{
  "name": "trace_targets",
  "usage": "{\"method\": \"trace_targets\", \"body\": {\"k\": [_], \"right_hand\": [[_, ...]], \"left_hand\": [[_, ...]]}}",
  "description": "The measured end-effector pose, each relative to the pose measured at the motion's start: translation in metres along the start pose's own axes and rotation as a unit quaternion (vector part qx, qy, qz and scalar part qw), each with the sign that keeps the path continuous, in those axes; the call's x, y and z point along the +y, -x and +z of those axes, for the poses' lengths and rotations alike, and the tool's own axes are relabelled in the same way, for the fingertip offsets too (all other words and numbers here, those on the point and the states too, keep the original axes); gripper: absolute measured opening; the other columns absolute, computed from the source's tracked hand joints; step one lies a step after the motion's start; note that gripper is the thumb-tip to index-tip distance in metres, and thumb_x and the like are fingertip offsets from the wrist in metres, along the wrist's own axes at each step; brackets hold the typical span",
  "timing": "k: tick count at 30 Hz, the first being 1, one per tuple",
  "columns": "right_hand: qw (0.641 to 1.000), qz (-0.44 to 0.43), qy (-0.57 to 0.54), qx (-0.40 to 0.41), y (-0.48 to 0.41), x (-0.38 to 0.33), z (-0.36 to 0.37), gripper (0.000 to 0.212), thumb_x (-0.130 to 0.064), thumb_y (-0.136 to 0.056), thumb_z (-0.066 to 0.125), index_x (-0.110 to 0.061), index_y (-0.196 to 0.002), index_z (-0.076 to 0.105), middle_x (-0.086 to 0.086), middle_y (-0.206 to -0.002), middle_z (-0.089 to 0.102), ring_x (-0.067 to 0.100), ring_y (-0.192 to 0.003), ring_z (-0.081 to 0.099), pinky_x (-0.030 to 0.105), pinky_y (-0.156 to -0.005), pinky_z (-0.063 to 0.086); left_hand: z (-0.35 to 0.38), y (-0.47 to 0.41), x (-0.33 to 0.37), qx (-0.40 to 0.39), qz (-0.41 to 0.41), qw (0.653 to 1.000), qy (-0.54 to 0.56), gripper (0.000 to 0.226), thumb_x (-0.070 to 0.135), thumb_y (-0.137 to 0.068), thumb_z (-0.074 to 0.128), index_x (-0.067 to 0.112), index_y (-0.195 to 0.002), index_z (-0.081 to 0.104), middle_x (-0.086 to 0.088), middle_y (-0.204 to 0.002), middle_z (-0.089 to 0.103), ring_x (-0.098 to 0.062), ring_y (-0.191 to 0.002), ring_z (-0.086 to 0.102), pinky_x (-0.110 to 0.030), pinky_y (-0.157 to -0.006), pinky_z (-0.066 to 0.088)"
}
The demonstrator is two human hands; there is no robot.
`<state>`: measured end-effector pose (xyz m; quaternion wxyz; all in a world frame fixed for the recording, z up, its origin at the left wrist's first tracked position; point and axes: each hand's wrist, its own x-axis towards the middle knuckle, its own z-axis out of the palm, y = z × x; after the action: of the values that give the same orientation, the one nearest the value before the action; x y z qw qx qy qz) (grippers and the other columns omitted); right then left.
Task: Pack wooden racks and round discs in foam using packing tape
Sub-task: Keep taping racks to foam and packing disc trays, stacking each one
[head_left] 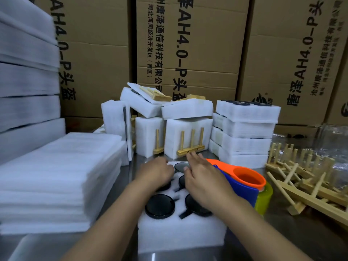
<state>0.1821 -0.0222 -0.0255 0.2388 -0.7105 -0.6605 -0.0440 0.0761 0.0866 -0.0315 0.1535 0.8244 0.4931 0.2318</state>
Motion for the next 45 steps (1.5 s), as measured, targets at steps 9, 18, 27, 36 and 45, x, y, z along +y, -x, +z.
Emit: {"method": "trace_targets", "body": {"k": [9, 18, 27, 36, 45], "right_hand": [[0.979, 0.071, 0.045, -0.185, -0.026, 0.017, 0.024, 0.056, -0.042, -0.101, 0.012, -0.022, -0.152, 0.003, 0.002, -0.160, -0.006, 0.017, -0.147, -0.010, 0.048, -0.116, -0.006], [0.984, 0.061, -0.003, -0.168, -0.024, 0.019, 0.026, 0.056, -0.042, -0.101, 0.016, -0.023, -0.153, 0.008, 0.003, -0.161, -0.005, 0.016, -0.147, -0.009, 0.044, -0.119, 0.005], [0.985, 0.051, -0.024, -0.166, -0.023, 0.020, 0.025, 0.056, -0.042, -0.100, 0.018, -0.025, -0.153, 0.009, -0.003, -0.161, -0.004, 0.011, -0.146, -0.009, 0.038, -0.118, 0.010], [0.986, 0.048, -0.022, -0.159, -0.024, 0.020, 0.026, 0.055, -0.042, -0.100, 0.021, -0.023, -0.152, 0.016, -0.002, -0.161, 0.001, 0.012, -0.147, -0.007, 0.039, -0.118, 0.010], [0.987, 0.046, -0.032, -0.151, -0.025, 0.022, 0.027, 0.055, -0.042, -0.100, 0.023, -0.022, -0.151, 0.019, -0.002, -0.161, 0.004, 0.013, -0.147, -0.004, 0.040, -0.118, 0.013]], "left_hand": [[0.011, 0.003, -0.002, -0.122, 0.011, 0.979, -0.164, 0.057, 0.041, -0.100, 0.014, 0.019, -0.152, 0.004, 0.001, -0.159, -0.006, -0.017, -0.146, -0.007, -0.048, -0.115, -0.004], [0.002, 0.015, 0.006, -0.039, 0.021, 0.990, -0.132, 0.051, 0.038, -0.098, 0.030, 0.016, -0.144, 0.031, -0.004, -0.154, 0.025, -0.020, -0.143, 0.016, -0.046, -0.116, 0.003], [-0.118, 0.050, -0.011, 0.228, -0.115, 0.936, -0.242, 0.057, 0.040, -0.086, 0.059, 0.035, -0.139, 0.039, -0.006, -0.148, 0.034, -0.030, -0.137, 0.027, -0.055, -0.112, 0.015], [-0.146, 0.067, -0.033, 0.013, -0.231, 0.952, -0.201, 0.058, 0.036, -0.091, 0.058, 0.008, -0.139, 0.041, -0.010, -0.143, 0.042, -0.025, -0.129, 0.041, -0.030, -0.101, 0.034], [-0.134, 0.062, -0.037, 0.000, -0.227, 0.957, -0.179, 0.054, 0.031, -0.097, 0.047, 0.010, -0.145, 0.031, -0.006, -0.151, 0.032, -0.023, -0.135, 0.034, -0.029, -0.107, 0.028]]}}
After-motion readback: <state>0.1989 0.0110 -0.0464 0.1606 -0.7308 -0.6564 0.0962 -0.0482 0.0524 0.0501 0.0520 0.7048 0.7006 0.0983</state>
